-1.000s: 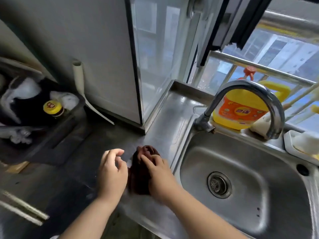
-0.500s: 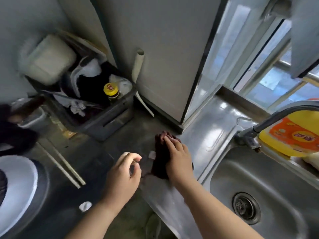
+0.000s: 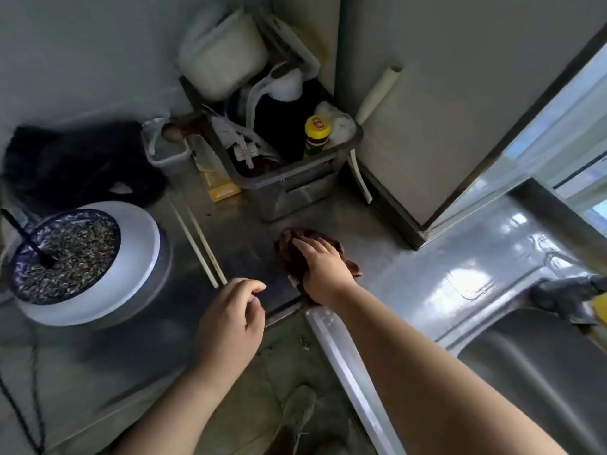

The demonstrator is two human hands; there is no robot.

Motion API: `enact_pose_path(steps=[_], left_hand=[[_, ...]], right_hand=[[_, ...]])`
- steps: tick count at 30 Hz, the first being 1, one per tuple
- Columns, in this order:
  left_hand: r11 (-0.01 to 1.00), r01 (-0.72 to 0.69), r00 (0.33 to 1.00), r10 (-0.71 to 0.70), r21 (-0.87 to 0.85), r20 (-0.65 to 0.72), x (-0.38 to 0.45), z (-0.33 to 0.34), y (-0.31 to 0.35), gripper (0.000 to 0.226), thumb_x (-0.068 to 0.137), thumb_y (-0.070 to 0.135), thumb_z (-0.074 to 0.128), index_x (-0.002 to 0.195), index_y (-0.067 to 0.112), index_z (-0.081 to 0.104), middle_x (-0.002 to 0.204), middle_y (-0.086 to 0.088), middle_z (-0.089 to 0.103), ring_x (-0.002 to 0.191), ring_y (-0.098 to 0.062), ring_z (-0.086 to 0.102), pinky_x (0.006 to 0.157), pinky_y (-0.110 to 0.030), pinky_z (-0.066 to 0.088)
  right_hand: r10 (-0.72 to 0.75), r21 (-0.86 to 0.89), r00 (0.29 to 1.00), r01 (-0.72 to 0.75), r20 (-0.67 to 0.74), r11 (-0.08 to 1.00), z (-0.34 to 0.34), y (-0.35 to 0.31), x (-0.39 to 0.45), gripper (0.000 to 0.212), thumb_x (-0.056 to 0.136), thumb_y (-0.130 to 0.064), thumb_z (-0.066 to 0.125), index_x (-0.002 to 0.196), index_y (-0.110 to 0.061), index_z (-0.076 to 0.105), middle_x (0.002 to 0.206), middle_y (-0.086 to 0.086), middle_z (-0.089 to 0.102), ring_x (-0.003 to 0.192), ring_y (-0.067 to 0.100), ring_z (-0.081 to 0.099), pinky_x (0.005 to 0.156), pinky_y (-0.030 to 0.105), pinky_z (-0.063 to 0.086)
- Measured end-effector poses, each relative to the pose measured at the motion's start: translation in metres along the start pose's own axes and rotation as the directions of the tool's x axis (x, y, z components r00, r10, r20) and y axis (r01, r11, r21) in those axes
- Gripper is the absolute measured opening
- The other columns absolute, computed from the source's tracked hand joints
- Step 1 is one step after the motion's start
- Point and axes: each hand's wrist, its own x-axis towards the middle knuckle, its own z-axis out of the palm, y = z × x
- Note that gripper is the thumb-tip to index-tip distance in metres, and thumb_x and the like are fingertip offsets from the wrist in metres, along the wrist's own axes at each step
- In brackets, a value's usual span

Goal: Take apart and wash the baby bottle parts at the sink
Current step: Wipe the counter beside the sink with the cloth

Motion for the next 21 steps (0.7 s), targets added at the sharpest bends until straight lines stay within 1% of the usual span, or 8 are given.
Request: enact_pose_path(steps=[3,6,9,12,15,18,20,21], left_hand=[[1.0,0.001,1.0,-0.001,0.014,-0.02,-0.01,0.0,-0.001,0.023,0.083,0.014,0.045,0.093,0.01,0.064,0.092,0.004,0.063,0.082,-0.009,0.054,0.067,-0.014,0.039],[1.0,-0.012,1.0,0.012,0.019,0.01,-0.016,0.005,0.002,0.02,0.081,0.007,0.05,0.094,0.01,0.064,0.09,0.003,0.062,0.081,-0.007,0.052,0.069,-0.009,0.038],[0.999,-0.024,0.999,0.023,0.032,0.039,-0.017,0.013,0.012,0.021,0.076,-0.006,0.06,0.091,0.008,0.066,0.086,0.002,0.063,0.08,-0.01,0.051,0.078,0.004,0.027],[1.0,-0.016,0.994,0.017,-0.009,0.106,-0.016,0.023,0.021,0.02,0.078,0.001,0.055,0.093,0.009,0.066,0.088,0.005,0.06,0.076,-0.01,0.054,0.073,-0.006,0.035],[0.999,-0.032,0.987,0.038,-0.037,0.155,-0.015,0.034,0.029,0.022,0.079,-0.007,0.059,0.094,0.007,0.065,0.092,0.002,0.06,0.077,-0.008,0.054,0.072,-0.014,0.038],[0.998,-0.045,0.981,0.054,-0.053,0.188,-0.013,0.042,0.04,0.023,0.078,-0.01,0.061,0.093,0.007,0.065,0.094,0.001,0.062,0.079,-0.005,0.053,0.064,-0.011,0.038],[0.998,-0.048,0.978,0.057,-0.05,0.2,-0.011,0.048,0.047,0.023,0.079,-0.009,0.06,0.093,0.007,0.066,0.095,0.0,0.062,0.08,-0.01,0.056,0.064,-0.01,0.036],[0.997,-0.054,0.978,0.064,-0.054,0.2,-0.01,0.051,0.051,0.022,0.078,-0.01,0.06,0.092,0.007,0.066,0.095,0.0,0.063,0.081,-0.014,0.057,0.066,-0.014,0.038]], right_hand=[[-0.154,0.058,0.988,0.152,0.023,0.987,0.003,-0.002,0.004,0.054,0.086,-0.014,0.06,0.138,-0.022,0.048,0.147,0.001,0.042,0.141,0.022,0.027,0.116,0.03,0.013],[-0.252,0.103,0.965,0.244,0.07,0.964,-0.001,0.01,-0.003,0.047,0.083,0.001,0.056,0.121,-0.025,0.065,0.14,-0.008,0.051,0.139,0.017,0.031,0.118,0.037,0.009],[-0.285,0.067,0.954,0.28,0.089,0.958,-0.004,0.022,-0.026,0.041,0.08,-0.001,0.052,0.107,-0.025,0.072,0.131,-0.014,0.057,0.136,0.012,0.027,0.112,0.024,-0.002],[-0.354,0.093,0.935,0.355,-0.027,0.93,0.0,0.039,-0.05,0.029,0.067,-0.023,0.049,0.077,-0.019,0.077,0.102,-0.005,0.072,0.119,0.012,0.038,0.105,0.03,0.013],[-0.322,0.107,0.947,0.318,0.02,0.942,0.002,0.065,-0.06,0.021,0.058,-0.007,0.055,0.062,-0.017,0.073,0.09,-0.002,0.074,0.112,0.029,0.053,0.106,0.037,0.019],[-0.235,0.12,0.971,0.229,0.037,0.966,-0.001,0.104,-0.075,0.018,0.064,-0.011,0.057,0.071,-0.01,0.074,0.095,0.004,0.073,0.108,0.021,0.049,0.107,0.021,0.014],[-0.077,0.264,0.996,0.087,-0.047,0.961,-0.016,0.124,-0.092,0.04,0.066,-0.033,0.06,0.087,-0.001,0.072,0.095,-0.005,0.072,0.106,0.007,0.053,0.11,0.02,0.015],[-0.013,0.266,0.997,0.032,-0.072,0.963,-0.027,0.129,-0.102,0.049,0.064,-0.039,0.062,0.095,-0.003,0.071,0.101,-0.014,0.07,0.114,-0.003,0.049,0.113,0.025,0.016]])
